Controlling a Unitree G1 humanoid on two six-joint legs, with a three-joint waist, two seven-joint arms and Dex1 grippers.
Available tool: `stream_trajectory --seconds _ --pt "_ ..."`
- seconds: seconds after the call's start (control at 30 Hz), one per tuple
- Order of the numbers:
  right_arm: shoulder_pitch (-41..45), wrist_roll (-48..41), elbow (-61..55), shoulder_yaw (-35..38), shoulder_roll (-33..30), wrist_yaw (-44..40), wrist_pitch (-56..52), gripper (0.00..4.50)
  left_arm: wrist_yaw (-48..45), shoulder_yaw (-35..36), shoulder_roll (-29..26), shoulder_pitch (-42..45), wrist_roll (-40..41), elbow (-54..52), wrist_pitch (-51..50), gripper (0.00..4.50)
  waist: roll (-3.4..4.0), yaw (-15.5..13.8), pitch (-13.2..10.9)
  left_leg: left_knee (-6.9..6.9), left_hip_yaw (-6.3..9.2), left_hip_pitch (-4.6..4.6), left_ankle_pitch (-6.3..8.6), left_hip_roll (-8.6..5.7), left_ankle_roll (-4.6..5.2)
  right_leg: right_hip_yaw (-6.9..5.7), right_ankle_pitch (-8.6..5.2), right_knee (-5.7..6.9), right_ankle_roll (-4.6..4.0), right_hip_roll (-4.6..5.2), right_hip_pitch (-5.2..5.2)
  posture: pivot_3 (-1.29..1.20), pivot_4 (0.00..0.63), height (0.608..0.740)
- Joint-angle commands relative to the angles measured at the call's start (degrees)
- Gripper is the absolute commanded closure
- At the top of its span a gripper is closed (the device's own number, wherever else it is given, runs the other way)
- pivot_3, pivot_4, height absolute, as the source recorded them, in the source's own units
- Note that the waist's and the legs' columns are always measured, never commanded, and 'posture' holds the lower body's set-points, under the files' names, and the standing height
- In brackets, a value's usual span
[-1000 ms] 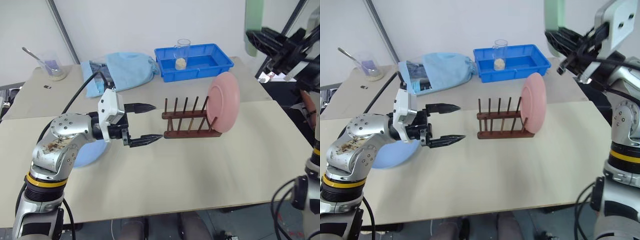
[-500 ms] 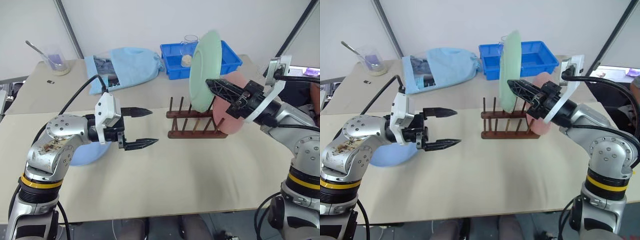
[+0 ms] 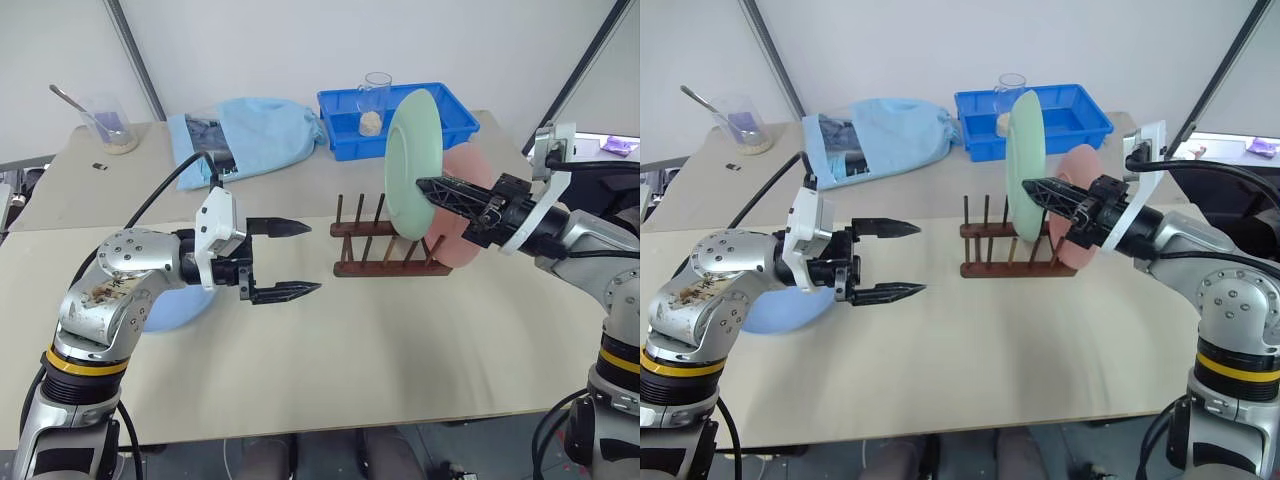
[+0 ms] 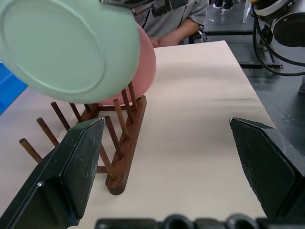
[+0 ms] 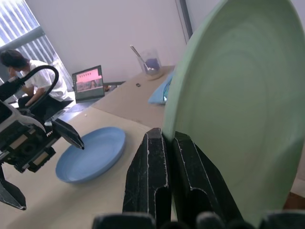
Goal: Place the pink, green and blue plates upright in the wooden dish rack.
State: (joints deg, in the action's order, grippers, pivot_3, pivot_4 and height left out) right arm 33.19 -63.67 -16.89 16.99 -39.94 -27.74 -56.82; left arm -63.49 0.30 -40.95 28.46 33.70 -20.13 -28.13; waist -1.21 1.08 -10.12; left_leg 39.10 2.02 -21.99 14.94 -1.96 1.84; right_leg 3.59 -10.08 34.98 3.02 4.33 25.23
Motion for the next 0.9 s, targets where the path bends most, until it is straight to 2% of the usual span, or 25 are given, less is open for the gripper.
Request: stream_trajectory --seconds 0.03,0.37,0.63,0.8,0.9 --pt "0.6 0.3 0.1 0.5 -0.3 -1.1 0.9 4.46 0.6 0.7 0.6 1.1 0.5 -1.4 1.2 0.00 0.00 0.0 0.0 0.00 0.00 0.00 0.00 0.00 0.00 0.00 0.00 0.00 0.00 0.00 0.00 0.00 0.150 0.740" --pt "3.2 2.8 4.2 -1.0 -0.4 -0.2 -0.7 4.46 2.4 1.9 1.8 2.5 4.1 -2.0 -1.2 0.00 0.00 0.0 0.0 0.05 -0.01 -0.02 0.00 -0.02 0.00 0.03 0.03 0.00 0.05 0.02 0.00 0.00 0.150 0.740" --pt "5.0 4.9 3.4 -0.3 -2.1 0.0 -0.2 1.70 3.7 2.1 1.5 1.9 4.0 -1.9 -1.0 0.00 0.00 -0.1 0.0 0.05 -0.01 -0.04 0.00 -0.05 0.00 0.03 0.05 -0.03 0.07 0.05 0.00 0.00 0.150 0.740" --pt "7.5 11.2 2.1 -1.9 -8.2 -4.6 4.0 0.03 5.7 3.7 0.6 -0.3 3.5 -2.5 -1.1 0.00 0.00 -0.1 0.0 0.05 -0.01 -0.04 0.00 -0.04 0.00 0.03 0.05 -0.02 0.07 0.03 0.01 0.00 0.150 0.740" --pt "9.5 15.1 1.9 -3.7 -12.0 -10.1 7.9 0.03 8.3 5.4 -0.1 -2.6 3.0 -3.1 -1.3 0.00 0.00 0.0 0.0 0.05 -0.07 -0.03 0.00 -0.03 0.00 0.03 0.05 -0.05 0.07 0.04 0.02 0.00 0.150 0.740"
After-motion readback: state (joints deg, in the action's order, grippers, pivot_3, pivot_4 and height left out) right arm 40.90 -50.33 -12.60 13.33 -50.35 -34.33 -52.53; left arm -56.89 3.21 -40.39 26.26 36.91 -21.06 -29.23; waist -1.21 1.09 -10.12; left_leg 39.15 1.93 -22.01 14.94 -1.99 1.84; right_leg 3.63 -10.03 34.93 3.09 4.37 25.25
